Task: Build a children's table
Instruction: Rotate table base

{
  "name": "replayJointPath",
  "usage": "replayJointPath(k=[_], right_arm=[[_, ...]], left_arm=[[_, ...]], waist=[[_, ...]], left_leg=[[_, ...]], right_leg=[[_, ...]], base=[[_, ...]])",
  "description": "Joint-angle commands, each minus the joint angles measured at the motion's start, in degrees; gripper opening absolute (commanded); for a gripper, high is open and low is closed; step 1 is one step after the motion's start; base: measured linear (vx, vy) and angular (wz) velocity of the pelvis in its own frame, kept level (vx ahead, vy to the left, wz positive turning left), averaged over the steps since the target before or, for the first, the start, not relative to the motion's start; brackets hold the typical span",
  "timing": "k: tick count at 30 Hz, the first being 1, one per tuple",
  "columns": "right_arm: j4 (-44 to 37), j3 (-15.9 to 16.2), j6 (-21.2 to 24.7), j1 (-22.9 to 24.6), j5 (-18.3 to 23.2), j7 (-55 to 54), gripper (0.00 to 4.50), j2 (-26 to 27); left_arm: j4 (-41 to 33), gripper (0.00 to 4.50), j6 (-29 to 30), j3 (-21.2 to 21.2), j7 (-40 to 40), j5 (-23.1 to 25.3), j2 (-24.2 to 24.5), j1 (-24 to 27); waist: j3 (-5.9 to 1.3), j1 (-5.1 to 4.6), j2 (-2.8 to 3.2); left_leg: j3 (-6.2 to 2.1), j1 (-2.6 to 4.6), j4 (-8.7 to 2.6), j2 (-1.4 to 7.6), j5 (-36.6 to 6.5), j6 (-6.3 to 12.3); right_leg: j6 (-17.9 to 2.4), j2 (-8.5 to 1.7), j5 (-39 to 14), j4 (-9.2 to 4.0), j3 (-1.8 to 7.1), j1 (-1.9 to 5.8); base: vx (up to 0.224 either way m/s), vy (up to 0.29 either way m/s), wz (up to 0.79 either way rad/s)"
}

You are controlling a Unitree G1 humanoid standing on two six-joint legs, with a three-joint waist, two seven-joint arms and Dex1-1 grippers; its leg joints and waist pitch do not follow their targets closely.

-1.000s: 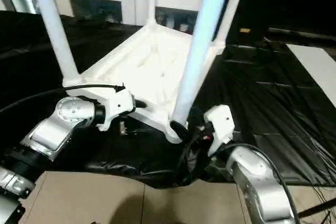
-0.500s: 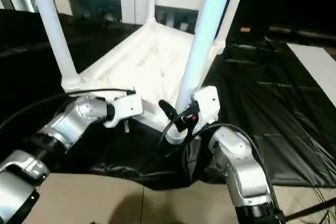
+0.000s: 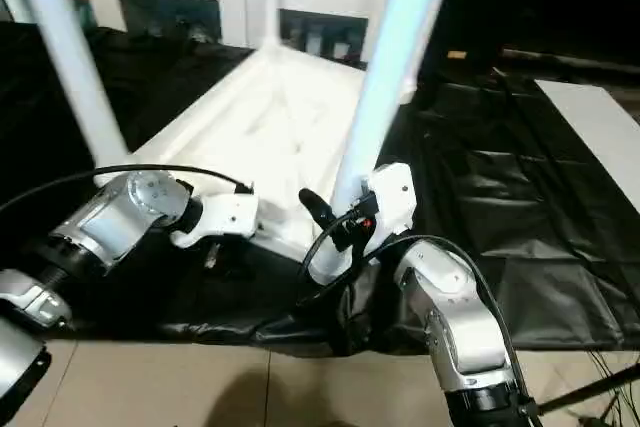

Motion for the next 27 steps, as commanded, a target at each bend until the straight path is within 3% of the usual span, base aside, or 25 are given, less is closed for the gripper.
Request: replayJointPath(k=[1, 2, 3, 6, 13, 15, 16, 17, 18, 20, 21, 24, 25, 26, 27], right_arm=[[1.5, -3.0, -0.5, -0.8, -1.0, -1.7, 3.57, -1.5], [1.9, -3.4, -0.8, -0.9, -0.9, -1.5, 3.57, -1.9], [2.2, -3.9, -1.1, -0.9, -0.9, -1.4, 3.57, -2.3], [2.8, -4.5, -1.4, -0.9, -0.9, -1.2, 3.57, -2.7], [4.1, -4.3, -2.0, -1.1, -1.0, -1.4, 3.57, -2.7], [4.6, -4.2, -2.2, -1.3, -1.1, -1.4, 3.57, -2.6], [5.0, -4.1, -2.3, -1.5, -1.1, -1.5, 3.57, -2.6], [6.1, -4.2, -2.4, -2.2, -1.0, -1.9, 3.57, -2.4], [6.1, -4.2, -2.4, -2.2, -1.0, -1.9, 3.57, -2.4], [6.8, -4.3, -2.3, -2.7, -0.9, -2.0, 3.57, -2.1], [7.5, -4.0, -2.5, -3.2, -1.0, -1.8, 3.57, -1.9], [8.2, -3.4, -2.6, -3.8, -1.2, -1.0, 3.57, -1.5], [8.3, -3.2, -2.6, -4.0, -1.2, -0.7, 3.57, -1.4], [8.4, -3.1, -2.7, -4.1, -1.2, -0.6, 3.57, -1.4], [8.5, -3.0, -2.7, -4.2, -1.2, -0.5, 3.57, -1.3]], left_arm=[[-0.9, 4.47, 0.8, -1.5, -4.5, 0.0, 1.6, 1.5], [-3.6, 4.47, 2.3, -1.5, -6.4, -0.9, 2.6, 2.5], [-6.6, 4.47, 3.9, -1.4, -8.1, -1.8, 3.9, 3.6], [-10.0, 4.47, 5.7, -0.8, -8.7, -2.5, 5.0, 5.2], [-16.7, 4.47, 11.0, 2.3, -6.0, -4.1, 5.7, 9.3], [-17.7, 4.47, 11.5, 2.8, -5.1, -4.4, 5.8, 10.3], [-19.0, 4.47, 12.2, 3.3, -4.4, -4.8, 5.9, 11.1], [-20.4, 4.47, 12.4, 4.4, -2.1, -5.3, 5.4, 12.4], [-20.4, 4.47, 12.4, 4.4, -2.1, -5.3, 5.4, 12.4], [-19.7, 4.47, 11.3, 5.9, 0.8, -5.5, 4.0, 12.5], [-18.8, 4.47, 11.5, 7.9, 3.4, -6.4, 1.9, 12.3], [-18.9, 4.47, 12.0, 10.1, 4.8, -8.5, -0.7, 12.5], [-19.0, 4.47, 12.1, 10.5, 4.8, -9.4, -1.5, 12.6], [-19.0, 4.47, 11.9, 10.6, 5.0, -9.7, -1.8, 12.7], [-18.9, 4.47, 11.8, 10.7, 5.2, -10.0, -2.2, 12.7]], waist=[[-3.27, 0.55, 0.88], [-3.3, 0.6, 1.13], [-3.23, 0.4, 1.06], [-3.31, 0.22, 1.14], [-3.03, -0.24, 0.6], [-3.01, -0.17, 0.73], [-3.0, -0.22, 0.48], [-3.01, -0.21, 0.43], [-3.05, -0.35, -0.01], [-3.1, -0.32, 0.39], [-2.99, -0.34, -0.14], [-3.0, -0.13, -0.12], [-2.96, -0.09, -0.91], [-2.89, 0.07, -0.65], [-2.89, 0.08, -0.81]], left_leg=[[0.14, -0.14, -4.59, 0.54, -9.8, -0.59], [0.13, 0.06, -4.59, 0.64, -10.2, -0.69], [0.1, -0.16, -4.66, 0.67, -10.3, -0.7], [0.18, 0.1, -4.59, 0.68, -10.6, -0.72], [0.23, 0.11, -4.68, 0.74, -12.4, -0.47], [0.31, 0.22, -4.64, 0.67, -12.6, -0.37], [0.26, 0.04, -4.7, 0.68, -12.2, -0.28], [0.25, 0.06, -4.7, 0.75, -12.2, -0.26], [0.27, -0.07, -4.64, 0.78, -12.0, -0.15], [0.35, 0.12, -4.53, 0.65, -11.4, 0.05], [0.43, 0.03, -4.54, 0.6, -11.5, 0.17], [0.49, 0.13, -4.46, 0.55, -12.1, 0.19], [0.46, -0.09, -4.53, 0.58, -12.1, 0.34], [0.31, -0.25, -4.63, 0.52, -12.3, 0.26], [0.35, -0.18, -4.57, 0.56, -12.4, 0.25]], right_leg=[[-12.4, -3.15, -8.1, -3.24, 1.53, 3.46], [-12.7, -3.23, -8.2, -3.21, 1.57, 3.38], [-12.9, -3.18, -7.9, -3.12, 1.58, 3.49], [-13.2, -3.09, -8.0, -3.09, 1.54, 3.35], [-12.2, -3.07, -13.3, -3.55, 1.59, 2.94], [-12.1, -2.91, -13.7, -3.72, 1.57, 2.75], [-12.0, -2.91, -13.5, -3.65, 1.55, 2.86], [-11.7, -2.96, -13.8, -3.61, 1.53, 2.83], [-11.8, -2.96, -13.7, -3.56, 1.49, 2.88], [-11.6, -2.87, -13.4, -3.65, 1.54, 2.66], [-11.4, -2.75, -13.6, -3.75, 1.51, 2.66], [-11.5, -2.87, -14.8, -3.89, 1.49, 2.6], [-10.9, -2.88, -15.9, -4.05, 1.42, 2.68], [-9.9, -3.0, -17.9, -4.09, 1.42, 2.77], [-9.6, -3.04, -18.6, -4.19, 1.44, 2.62]], base=[[0.0, 0.0, 0.0], [0.0, 0.0, 0.0], [0.0, 0.0, 0.0], [0.0, 0.0, 0.0], [0.0, 0.0, 0.0], [0.0, 0.0, 0.0], [0.0, 0.0, 0.0], [0.0, 0.0, 0.0], [0.0, 0.0, 0.0], [0.0, 0.0, 0.0], [0.0, 0.0, 0.0], [0.0, 0.0, 0.0], [0.0, 0.0, 0.0], [0.0, 0.0, 0.0], [0.0, 0.0, 0.0]])
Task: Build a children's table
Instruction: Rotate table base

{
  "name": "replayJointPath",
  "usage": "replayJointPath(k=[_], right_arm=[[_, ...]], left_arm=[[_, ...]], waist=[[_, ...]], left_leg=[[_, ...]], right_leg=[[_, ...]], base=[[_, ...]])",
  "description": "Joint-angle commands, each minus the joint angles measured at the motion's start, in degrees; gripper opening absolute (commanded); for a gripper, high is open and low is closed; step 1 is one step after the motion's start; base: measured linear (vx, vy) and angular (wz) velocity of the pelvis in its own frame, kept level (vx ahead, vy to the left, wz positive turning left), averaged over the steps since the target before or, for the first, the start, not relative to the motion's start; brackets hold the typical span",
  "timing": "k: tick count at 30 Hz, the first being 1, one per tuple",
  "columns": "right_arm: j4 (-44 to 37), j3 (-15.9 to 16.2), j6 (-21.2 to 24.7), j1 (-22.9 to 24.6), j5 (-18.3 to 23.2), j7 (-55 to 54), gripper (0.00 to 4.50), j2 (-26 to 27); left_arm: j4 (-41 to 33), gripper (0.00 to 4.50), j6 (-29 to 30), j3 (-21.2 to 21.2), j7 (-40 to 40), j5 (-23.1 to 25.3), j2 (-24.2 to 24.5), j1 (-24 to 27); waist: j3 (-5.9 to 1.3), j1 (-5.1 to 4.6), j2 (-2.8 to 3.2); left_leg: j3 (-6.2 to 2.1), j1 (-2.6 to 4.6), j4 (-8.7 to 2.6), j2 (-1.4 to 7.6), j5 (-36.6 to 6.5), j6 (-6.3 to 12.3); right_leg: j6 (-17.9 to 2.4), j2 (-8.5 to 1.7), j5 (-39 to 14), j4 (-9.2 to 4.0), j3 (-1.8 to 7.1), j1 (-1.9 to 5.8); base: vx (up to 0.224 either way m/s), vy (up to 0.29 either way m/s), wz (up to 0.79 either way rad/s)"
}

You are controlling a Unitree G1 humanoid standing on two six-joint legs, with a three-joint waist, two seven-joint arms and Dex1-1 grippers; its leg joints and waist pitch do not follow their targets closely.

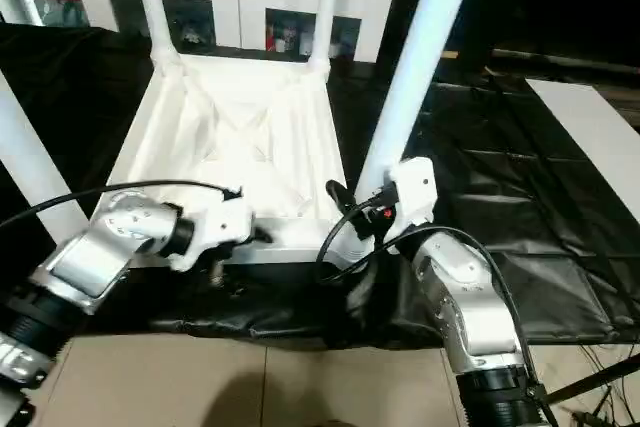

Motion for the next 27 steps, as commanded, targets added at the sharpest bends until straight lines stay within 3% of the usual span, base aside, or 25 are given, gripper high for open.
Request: replayJointPath(k=[1, 6, 9, 10, 11, 12, 13, 15, 16, 18, 19, 20, 21, 23, 27], right_arm=[[0.4, 0.9, -0.1, -1.2, -0.8, 1.0, 3.57, 0.0], [-2.1, 1.5, 0.8, -0.1, 0.4, 2.8, 3.57, -0.6], [-5.8, 1.4, 2.0, 2.1, 2.2, 5.1, 3.57, -2.1], [-7.8, 1.1, 2.6, 3.4, 3.0, 6.5, 3.57, -3.4], [-9.8, 0.8, 3.0, 5.0, 3.7, 8.2, 3.57, -5.2], [-11.0, 0.6, 3.2, 6.1, 4.0, 9.3, 3.57, -6.4], [-12.7, -0.1, 3.7, 7.6, 4.8, 10.9, 3.57, -8.3], [-15.3, -1.6, 4.8, 10.2, 6.3, 13.6, 3.57, -11.5], [-15.7, -1.9, 5.0, 10.6, 6.6, 14.2, 3.57, -12.0], [-16.8, -2.6, 5.6, 11.7, 7.2, 15.5, 3.57, -13.4], [-18.3, -4.3, 6.5, 13.6, 7.8, 17.6, 3.57, -16.2], [-18.1, -5.1, 5.9, 13.9, 7.0, 17.7, 3.57, -17.1], [-17.8, -5.5, 5.4, 14.0, 6.4, 17.6, 3.57, -17.6], [-16.7, -6.7, 5.2, 13.3, 6.3, 15.9, 3.57, -17.7], [-17.4, -7.2, 6.3, 13.2, 7.6, 15.9, 3.57, -18.5]], left_arm=[[0.7, 4.47, 0.0, 1.1, 1.7, -1.9, -2.1, -0.1], [4.5, 4.47, 0.3, 1.5, 2.9, -1.6, -3.9, -1.0], [8.6, 4.2, 0.1, 1.4, 6.0, 0.4, -4.8, -2.4], [10.8, 4.09, -0.1, 1.7, 7.8, 1.0, -5.4, -3.3], [12.5, 3.99, -0.7, 2.1, 9.1, 1.3, -5.8, -4.0], [13.7, 3.79, -1.1, 2.2, 9.9, 1.3, -6.1, -4.5], [14.3, 3.76, -1.3, 2.3, 9.9, 1.1, -6.2, -4.9], [15.1, 3.57, -1.4, 2.6, 9.7, 0.5, -6.4, -5.4], [15.2, 3.57, -1.4, 2.7, 9.7, 0.4, -6.5, -5.5], [15.7, 3.33, -1.9, 2.8, 9.0, 0.0, -6.7, -5.6], [16.5, 3.28, -3.1, 3.0, 8.1, -0.6, -7.3, -5.8], [16.9, 3.21, -4.2, 2.8, 7.1, -0.9, -7.6, -5.7], [17.2, 3.21, -5.0, 2.7, 6.4, -1.1, -7.8, -5.7], [17.2, 2.89, -6.0, 1.4, 3.8, -1.4, -8.1, -5.2], [16.4, 2.76, -6.2, -0.4, -0.3, -1.9, -8.2, -4.6]], waist=[[-3.16, 0.49, 0.16], [-3.12, 0.41, 0.25], [-3.18, 0.63, 0.32], [-3.23, 0.79, 0.49], [-3.34, 1.2, 1.03], [-3.48, 1.56, 0.74], [-3.42, 1.62, 1.03], [-3.42, 2.15, 0.73], [-3.42, 2.29, 1.1], [-3.32, 2.47, 0.73], [-3.23, 2.66, 1.56], [-3.21, 2.81, 1.59], [-3.19, 2.62, 1.21], [-3.19, 2.59, 1.13], [-3.1, 2.46, 1.04]], left_leg=[[0.3, -0.26, -4.43, 0.62, -12.3, 0.28], [0.27, -0.31, -4.45, 0.52, -12.8, 0.39], [0.3, -0.25, -4.36, 0.51, -12.0, 0.78], [0.26, -0.23, -4.36, 0.57, -11.4, 0.98], [0.25, 0.02, -4.27, 0.62, -10.9, 1.15], [0.35, 0.23, -4.11, 0.66, -10.2, 1.77], [0.32, 0.12, -4.21, 0.68, -10.0, 2.01], [0.3, -0.13, -4.17, 0.7, -8.8, 2.59], [0.31, -0.05, -4.19, 0.66, -9.2, 2.69], [0.33, -0.11, -4.19, 0.71, -10.4, 2.69], [0.28, 0.06, -4.23, 0.68, -11.4, 2.48], [0.3, 0.3, -4.2, 0.8, -12.5, 2.41], [0.29, 0.1, -4.23, 0.76, -12.8, 2.47], [0.24, -0.01, -4.25, 0.68, -13.0, 2.18], [0.13, -0.15, -4.35, 0.73, -13.5, 2.06]], right_leg=[[-9.2, -2.98, -18.3, -4.3, 1.53, 2.53], [-8.8, -2.82, -18.4, -4.5, 1.53, 2.53], [-8.7, -2.74, -16.8, -4.46, 1.59, 2.63], [-8.9, -2.78, -15.5, -4.36, 1.59, 2.7], [-9.4, -2.66, -13.2, -4.18, 1.58, 2.85], [-10.2, -2.72, -10.5, -3.97, 1.59, 2.87], [-10.7, -2.67, -9.5, -3.89, 1.62, 2.91], [-11.7, -2.76, -6.8, -3.62, 1.55, 3.3], [-11.9, -2.75, -7.0, -3.66, 1.56, 3.31], [-12.0, -2.81, -8.7, -3.87, 1.54, 3.29], [-11.9, -2.9, -10.3, -4.07, 1.59, 3.13], [-11.7, -2.88, -11.3, -4.35, 1.62, 3.07], [-11.6, -2.83, -11.7, -4.4, 1.58, 3.18], [-10.9, -3.03, -14.4, -4.64, 1.57, 3.08], [-9.9, -3.1, -18.1, -4.84, 1.52, 2.97]], base=[[0.0, 0.0, 0.0], [0.0, 0.0, 0.0], [0.0, 0.0, 0.0], [0.0, 0.0, 0.0], [0.0, 0.0, 0.0], [0.0, 0.0, 0.0], [0.0, 0.0, 0.0], [0.0, 0.0, 0.0], [0.0, 0.0, 0.0], [0.0, 0.0, 0.0], [0.0, 0.0, 0.0], [0.0, 0.0, 0.0], [0.0, 0.0, 0.0], [0.0, 0.0, 0.0], [0.0, 0.0, 0.0]])
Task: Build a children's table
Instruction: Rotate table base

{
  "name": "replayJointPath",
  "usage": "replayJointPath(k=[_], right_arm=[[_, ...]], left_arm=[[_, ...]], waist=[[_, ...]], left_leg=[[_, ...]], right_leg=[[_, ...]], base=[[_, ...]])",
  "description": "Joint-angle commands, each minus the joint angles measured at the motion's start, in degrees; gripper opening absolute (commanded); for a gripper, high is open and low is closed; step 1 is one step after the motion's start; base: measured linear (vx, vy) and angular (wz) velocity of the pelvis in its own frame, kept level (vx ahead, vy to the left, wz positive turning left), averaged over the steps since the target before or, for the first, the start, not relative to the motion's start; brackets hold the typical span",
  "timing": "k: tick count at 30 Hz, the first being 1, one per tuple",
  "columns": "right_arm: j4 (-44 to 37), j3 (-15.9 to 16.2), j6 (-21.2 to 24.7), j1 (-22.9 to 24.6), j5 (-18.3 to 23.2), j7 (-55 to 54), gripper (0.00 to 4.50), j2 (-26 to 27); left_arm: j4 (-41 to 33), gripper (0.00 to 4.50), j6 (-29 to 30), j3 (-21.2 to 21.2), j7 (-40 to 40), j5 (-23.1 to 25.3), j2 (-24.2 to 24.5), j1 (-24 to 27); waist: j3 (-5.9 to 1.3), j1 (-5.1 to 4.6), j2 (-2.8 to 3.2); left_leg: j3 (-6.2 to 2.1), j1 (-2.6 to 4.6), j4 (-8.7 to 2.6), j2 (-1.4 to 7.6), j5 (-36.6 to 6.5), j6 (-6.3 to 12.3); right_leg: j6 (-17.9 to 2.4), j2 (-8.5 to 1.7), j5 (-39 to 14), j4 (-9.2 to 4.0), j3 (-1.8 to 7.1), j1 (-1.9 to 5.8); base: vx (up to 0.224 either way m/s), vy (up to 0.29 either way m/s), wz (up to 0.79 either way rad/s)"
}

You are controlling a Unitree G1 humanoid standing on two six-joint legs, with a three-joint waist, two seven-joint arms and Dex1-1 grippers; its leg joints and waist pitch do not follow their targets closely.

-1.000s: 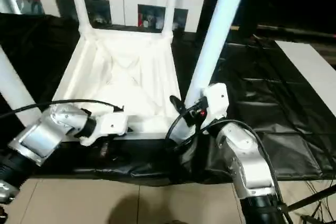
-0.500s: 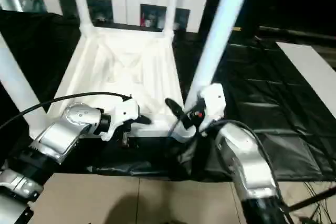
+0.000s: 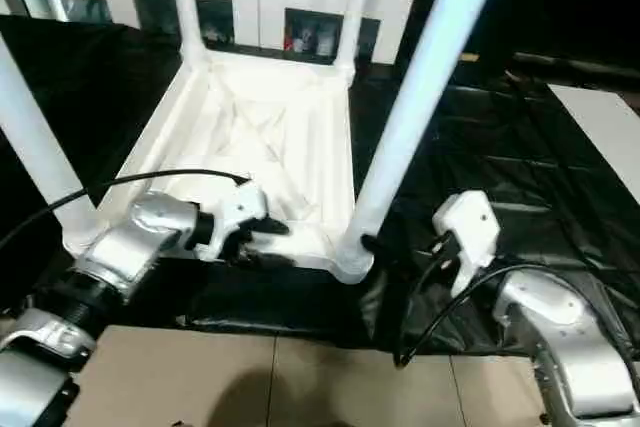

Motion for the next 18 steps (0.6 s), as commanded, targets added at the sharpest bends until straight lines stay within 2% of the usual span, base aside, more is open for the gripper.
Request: replayJointPath(k=[1, 3, 4, 5, 6, 7, 8, 9, 12, 13, 15, 18], right_arm=[[-1.1, -1.3, 1.1, 0.0, 0.7, 0.5, 3.57, -1.5], [-1.9, -1.5, 2.0, 0.7, 1.3, 1.5, 3.57, -2.6], [-2.3, -1.6, 2.4, 1.7, 1.4, 3.0, 3.57, -4.0], [-2.6, -1.5, 2.7, 2.3, 1.2, 3.8, 3.57, -4.9], [-2.9, -1.3, 2.9, 2.8, 1.1, 4.4, 3.57, -5.5], [-2.9, -1.3, 2.9, 2.9, 1.0, 4.6, 3.57, -5.7], [-3.3, -1.0, 3.1, 3.4, 0.9, 5.1, 3.57, -6.1], [-4.3, -0.3, 3.6, 4.3, 1.1, 5.6, 3.57, -6.5], [-4.8, 0.6, 3.7, 5.0, 0.9, 5.8, 3.57, -6.8], [-4.8, 1.3, 3.5, 5.4, 0.5, 5.6, 3.57, -6.9], [-4.5, 1.7, 3.2, 5.5, 0.1, 5.3, 3.57, -6.8], [-4.5, 1.8, 3.3, 5.3, 0.2, 5.2, 3.57, -6.7]], left_arm=[[-0.9, 2.52, -0.6, -1.6, -2.3, 0.1, 0.4, 0.1], [-0.6, 2.46, -1.4, -2.3, -3.3, 0.7, 0.6, 0.1], [0.7, 2.41, -1.8, -2.2, -3.0, 1.5, 0.3, -0.3], [2.5, 2.32, -2.3, -2.0, -1.3, 2.3, -0.2, -0.9], [3.8, 2.19, -2.6, -1.8, 0.0, 2.9, -0.6, -1.5], [4.1, 2.09, -2.7, -1.7, 0.2, 3.0, -0.7, -1.6], [5.5, 2.04, -3.1, -1.5, 1.7, 3.6, -1.1, -2.2], [7.6, 2.04, -3.7, -1.2, 3.7, 4.0, -1.7, -3.2], [7.8, 1.68, -3.7, -1.3, 3.6, 3.9, -1.6, -3.4], [7.6, 1.57, -3.3, -1.4, 3.1, 3.7, -1.5, -3.4], [7.7, 1.36, -3.3, -1.3, 3.3, 3.8, -1.4, -3.4], [8.4, 1.27, -3.5, -0.7, 3.4, 3.9, -1.6, -3.7]], waist=[[-3.17, 0.14, 0.22], [-3.19, 0.13, 0.29], [-3.16, 0.13, 0.65], [-3.19, 0.14, 0.38], [-3.21, 0.14, 0.7], [-3.26, 0.08, 0.47], [-3.3, 0.23, 0.56], [-3.23, 0.31, 0.53], [-3.12, 0.46, 0.49], [-2.93, 0.37, 0.49], [-2.93, 0.31, 0.47], [-2.9, 0.36, 0.52]], left_leg=[[0.12, -0.2, -4.33, 0.75, -13.3, 2.1], [0.11, -0.24, -4.28, 0.79, -13.3, 2.26], [0.09, -0.22, -4.34, 0.8, -13.1, 2.3], [0.12, -0.26, -4.26, 0.84, -13.1, 2.52], [0.18, -0.15, -4.2, 0.82, -13.1, 2.7], [0.18, -0.34, -4.12, 0.64, -12.5, 3.0], [0.21, -0.21, -4.06, 0.77, -12.2, 3.3], [0.23, -0.26, -4.03, 0.67, -12.6, 3.39], [0.06, -0.32, -4.21, 0.74, -13.5, 3.08], [-0.01, -0.28, -4.34, 0.75, -14.8, 2.71], [-0.05, -0.15, -4.32, 0.73, -15.6, 2.5], [-0.06, -0.04, -4.28, 0.68, -16.0, 2.48]], right_leg=[[-9.6, -3.06, -18.4, -4.73, 1.52, 2.88], [-9.5, -2.99, -18.3, -4.76, 1.51, 2.97], [-9.6, -3.02, -17.8, -4.75, 1.54, 2.89], [-9.7, -2.94, -17.2, -4.75, 1.48, 3.02], [-9.8, -2.89, -16.8, -4.79, 1.5, 2.87], [-9.8, -2.81, -16.0, -4.78, 1.46, 3.18], [-10.2, -2.92, -15.3, -4.69, 1.5, 2.98], [-10.0, -2.9, -16.5, -4.78, 1.43, 3.02], [-9.0, -3.08, -20.0, -5.11, 1.42, 3.02], [-8.2, -3.06, -23.0, -5.38, 1.35, 2.8], [-7.4, -3.13, -25.5, -5.67, 1.34, 2.58], [-6.6, -3.1, -27.3, -5.94, 1.33, 2.3]], base=[[0.0, 0.0, 0.0], [0.0, 0.0, 0.0], [0.0, 0.0, 0.0], [0.0, 0.0, 0.0], [0.0, 0.0, 0.0], [0.0, 0.0, 0.0], [0.0, 0.0, 0.0], [0.0, 0.0, 0.0], [0.0, 0.0, 0.0], [0.0, 0.0, 0.0], [0.0, 0.0, 0.0], [0.0, 0.0, 0.0]])
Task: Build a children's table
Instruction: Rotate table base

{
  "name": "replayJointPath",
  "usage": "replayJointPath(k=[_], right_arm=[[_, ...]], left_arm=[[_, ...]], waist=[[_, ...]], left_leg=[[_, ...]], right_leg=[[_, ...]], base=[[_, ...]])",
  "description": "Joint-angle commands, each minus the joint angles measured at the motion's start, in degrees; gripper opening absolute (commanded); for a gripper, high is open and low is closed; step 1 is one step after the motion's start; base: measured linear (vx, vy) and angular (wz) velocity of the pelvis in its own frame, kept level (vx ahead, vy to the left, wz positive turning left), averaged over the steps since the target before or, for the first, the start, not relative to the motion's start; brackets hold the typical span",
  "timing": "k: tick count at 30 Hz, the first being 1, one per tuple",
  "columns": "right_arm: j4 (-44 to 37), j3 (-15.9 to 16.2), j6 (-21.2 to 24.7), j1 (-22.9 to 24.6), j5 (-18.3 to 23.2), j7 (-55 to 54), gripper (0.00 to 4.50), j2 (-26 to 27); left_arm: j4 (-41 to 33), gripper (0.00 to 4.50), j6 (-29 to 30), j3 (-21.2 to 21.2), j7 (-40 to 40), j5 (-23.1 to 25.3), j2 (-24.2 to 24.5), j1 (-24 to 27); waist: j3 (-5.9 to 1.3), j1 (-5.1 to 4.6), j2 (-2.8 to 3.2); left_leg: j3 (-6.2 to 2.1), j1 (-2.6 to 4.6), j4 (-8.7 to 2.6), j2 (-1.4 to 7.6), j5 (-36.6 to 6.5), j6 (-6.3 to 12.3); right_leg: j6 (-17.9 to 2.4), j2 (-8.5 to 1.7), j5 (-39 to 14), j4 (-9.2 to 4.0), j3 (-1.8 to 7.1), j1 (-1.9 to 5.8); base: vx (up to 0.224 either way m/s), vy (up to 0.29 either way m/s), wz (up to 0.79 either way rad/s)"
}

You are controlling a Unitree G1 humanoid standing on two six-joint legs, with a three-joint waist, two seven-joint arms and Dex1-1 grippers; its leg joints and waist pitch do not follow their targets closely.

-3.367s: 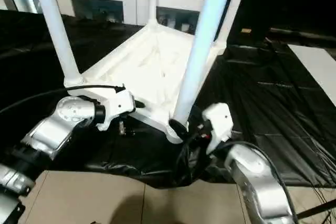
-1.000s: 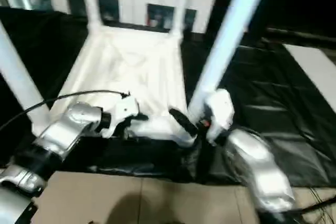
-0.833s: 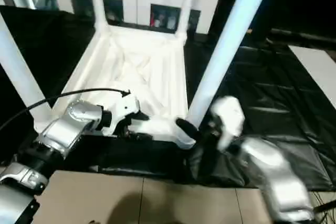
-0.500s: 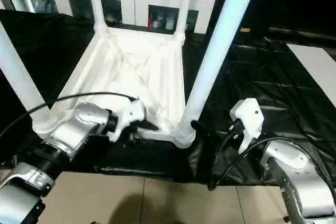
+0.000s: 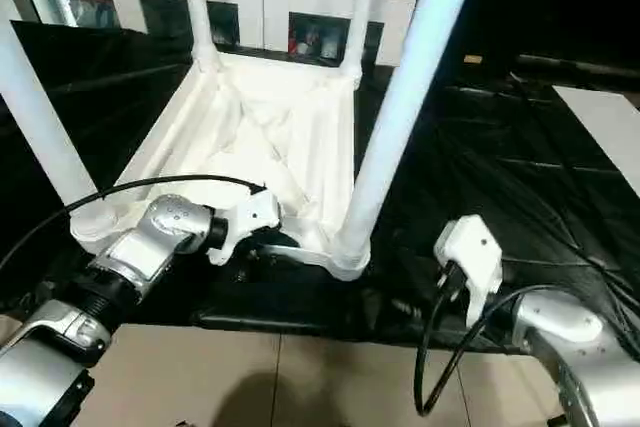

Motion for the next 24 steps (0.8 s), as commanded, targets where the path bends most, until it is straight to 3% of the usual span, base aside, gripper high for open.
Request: replayJointPath(k=[1, 7, 13, 15, 18, 20, 24], right_arm=[[-0.5, -0.4, 0.4, -0.6, -0.3, 0.1, 3.57, -0.4], [-0.2, 0.0, 0.3, -0.9, -0.7, -0.3, 3.57, -0.1], [0.9, 0.2, -0.8, -1.7, -1.9, -2.2, 3.57, 1.0], [1.1, 0.1, -1.0, -2.0, -2.1, -3.0, 3.57, 1.6], [2.2, 0.2, -1.7, -2.8, -3.2, -4.2, 3.57, 2.2], [2.7, 0.4, -1.9, -3.3, -3.6, -4.6, 3.57, 2.5], [2.7, 0.6, -1.8, -3.5, -3.5, -4.6, 3.57, 2.6]], left_arm=[[1.1, 1.11, -0.8, -0.4, -0.6, 0.9, -0.6, -1.1], [1.5, 0.78, -1.3, -0.5, -0.6, 1.1, -0.2, -1.4], [-3.8, 0.66, 2.7, 0.7, 4.1, 2.8, 1.7, 0.9], [-6.0, 0.64, 4.7, 1.0, 7.2, 4.3, 2.5, 2.1], [-8.8, 0.56, 7.9, 2.8, 12.2, 5.4, 2.8, 3.8], [-11.2, 0.47, 11.9, 5.5, 16.3, 4.7, 1.9, 5.0], [-15.7, 0.37, 17.3, 8.3, 21.3, 4.6, 0.2, 6.8]], waist=[[-2.89, 0.09, -0.02], [-3.03, 0.24, -0.07], [-3.01, 0.19, 0.12], [-2.86, -0.19, 0.1], [-3.06, -0.84, -0.06], [-3.2, -1.77, -0.11], [-3.33, -2.83, -0.2]], left_leg=[[0.04, 0.23, -4.23, 0.79, -16.4, 2.48], [-0.14, -0.31, -4.47, 0.86, -15.3, 2.36], [-0.12, -0.39, -4.53, 0.97, -14.6, 2.13], [-0.18, -0.49, -4.65, 1.04, -15.3, 1.92], [-0.29, -1.14, -4.54, 0.73, -13.8, 1.8], [-0.41, -1.63, -4.37, 0.46, -12.3, 1.96], [-0.33, -1.68, -3.95, 0.3, -10.9, 3.02]], right_leg=[[-7.2, -3.05, -26.6, -5.91, 1.41, 1.94], [-7.7, -3.16, -23.7, -5.41, 1.36, 2.44], [-9.1, -3.24, -20.9, -5.01, 1.42, 2.59], [-8.8, -3.21, -22.6, -5.14, 1.29, 2.5], [-7.8, -3.17, -22.6, -4.99, 1.24, 2.97], [-7.9, -3.08, -21.3, -4.78, 1.1, 3.35], [-8.9, -2.78, -18.6, -4.65, 1.11, 3.39]], base=[[0.0, 0.0, 0.0], [0.0, 0.0, 0.0], [0.0, 0.0, 0.0], [0.0, 0.0, 0.0], [0.0, 0.0, 0.0], [0.0, 0.0, 0.0], [0.0, 0.0, 0.0]])
